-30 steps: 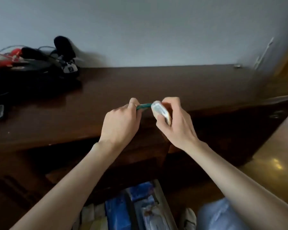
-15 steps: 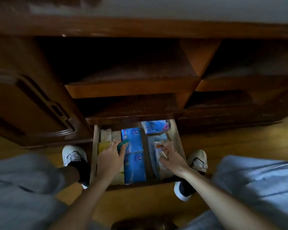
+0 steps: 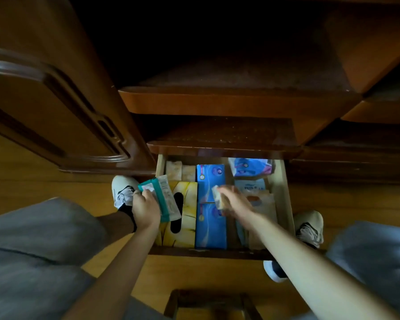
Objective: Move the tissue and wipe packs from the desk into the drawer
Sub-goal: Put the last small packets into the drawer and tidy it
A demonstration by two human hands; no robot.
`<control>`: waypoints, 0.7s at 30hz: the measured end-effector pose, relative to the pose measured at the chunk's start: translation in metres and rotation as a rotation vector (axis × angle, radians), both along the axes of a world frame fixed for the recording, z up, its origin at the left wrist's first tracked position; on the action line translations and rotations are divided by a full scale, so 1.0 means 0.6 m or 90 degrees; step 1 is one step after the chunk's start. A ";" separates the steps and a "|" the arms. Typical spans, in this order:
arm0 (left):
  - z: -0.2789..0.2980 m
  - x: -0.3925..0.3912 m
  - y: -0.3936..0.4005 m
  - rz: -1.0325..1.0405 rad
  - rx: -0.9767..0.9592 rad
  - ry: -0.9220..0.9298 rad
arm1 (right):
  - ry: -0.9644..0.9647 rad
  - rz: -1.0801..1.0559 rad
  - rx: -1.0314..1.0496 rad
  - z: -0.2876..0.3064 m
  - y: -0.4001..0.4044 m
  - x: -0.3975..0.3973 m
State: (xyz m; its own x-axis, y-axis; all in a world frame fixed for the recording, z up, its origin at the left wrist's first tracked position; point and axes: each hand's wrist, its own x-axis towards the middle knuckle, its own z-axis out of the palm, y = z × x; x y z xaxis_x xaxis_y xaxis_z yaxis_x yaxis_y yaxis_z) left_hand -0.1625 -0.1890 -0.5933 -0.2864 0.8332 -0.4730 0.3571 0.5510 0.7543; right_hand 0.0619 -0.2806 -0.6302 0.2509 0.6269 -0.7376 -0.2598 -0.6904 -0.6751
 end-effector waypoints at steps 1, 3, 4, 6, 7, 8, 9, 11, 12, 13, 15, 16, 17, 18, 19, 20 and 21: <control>-0.002 -0.005 0.002 0.006 -0.007 0.005 | 0.021 -0.011 0.002 0.002 0.026 -0.007; -0.006 -0.017 0.003 -0.001 0.000 0.002 | -0.021 0.007 0.012 0.007 0.083 -0.026; -0.009 -0.022 0.004 -0.005 0.005 -0.009 | -0.080 0.019 0.022 0.007 0.110 -0.036; -0.014 -0.033 0.008 -0.002 0.008 -0.043 | -0.193 -0.016 0.037 0.008 0.157 -0.053; -0.016 -0.037 0.009 0.004 0.008 -0.076 | -0.240 -0.032 0.040 0.007 0.174 -0.058; -0.016 -0.039 0.010 0.005 0.005 -0.113 | -0.289 -0.030 0.030 0.004 0.187 -0.063; -0.018 -0.039 0.011 0.001 -0.002 -0.147 | -0.335 -0.009 0.012 0.000 0.196 -0.067; -0.020 -0.038 0.012 -0.005 -0.014 -0.201 | -0.402 0.019 -0.012 -0.011 0.205 -0.074; -0.020 -0.037 0.012 -0.007 -0.016 -0.215 | -0.433 0.019 -0.019 -0.015 0.208 -0.077; -0.020 -0.036 0.014 -0.011 -0.018 -0.215 | -0.467 0.021 -0.024 -0.018 0.209 -0.080; -0.018 -0.034 0.019 -0.022 -0.013 -0.201 | -0.524 0.056 -0.027 -0.025 0.213 -0.087; -0.017 -0.034 0.022 -0.024 -0.009 -0.198 | -0.544 0.084 -0.022 -0.028 0.214 -0.089; -0.015 -0.033 0.023 -0.021 -0.005 -0.199 | -0.565 0.114 -0.021 -0.032 0.215 -0.091; -0.013 -0.033 0.025 -0.015 0.000 -0.204 | -0.588 0.144 -0.027 -0.035 0.217 -0.092; -0.011 -0.032 0.027 -0.008 0.005 -0.213 | -0.610 0.179 -0.038 -0.038 0.219 -0.093; -0.008 -0.032 0.028 -0.001 0.006 -0.225 | -0.624 0.220 -0.051 -0.040 0.221 -0.094; -0.005 -0.031 0.029 0.004 0.003 -0.242 | -0.623 0.263 -0.067 -0.041 0.223 -0.093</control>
State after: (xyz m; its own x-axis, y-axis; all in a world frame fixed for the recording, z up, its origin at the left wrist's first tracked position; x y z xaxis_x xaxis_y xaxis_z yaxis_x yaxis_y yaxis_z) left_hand -0.1808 -0.1715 -0.5961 -0.0956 0.8343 -0.5429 0.0479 0.5487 0.8347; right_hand 0.0062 -0.1471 -0.6547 0.5462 0.7439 -0.3851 0.6305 -0.6678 -0.3956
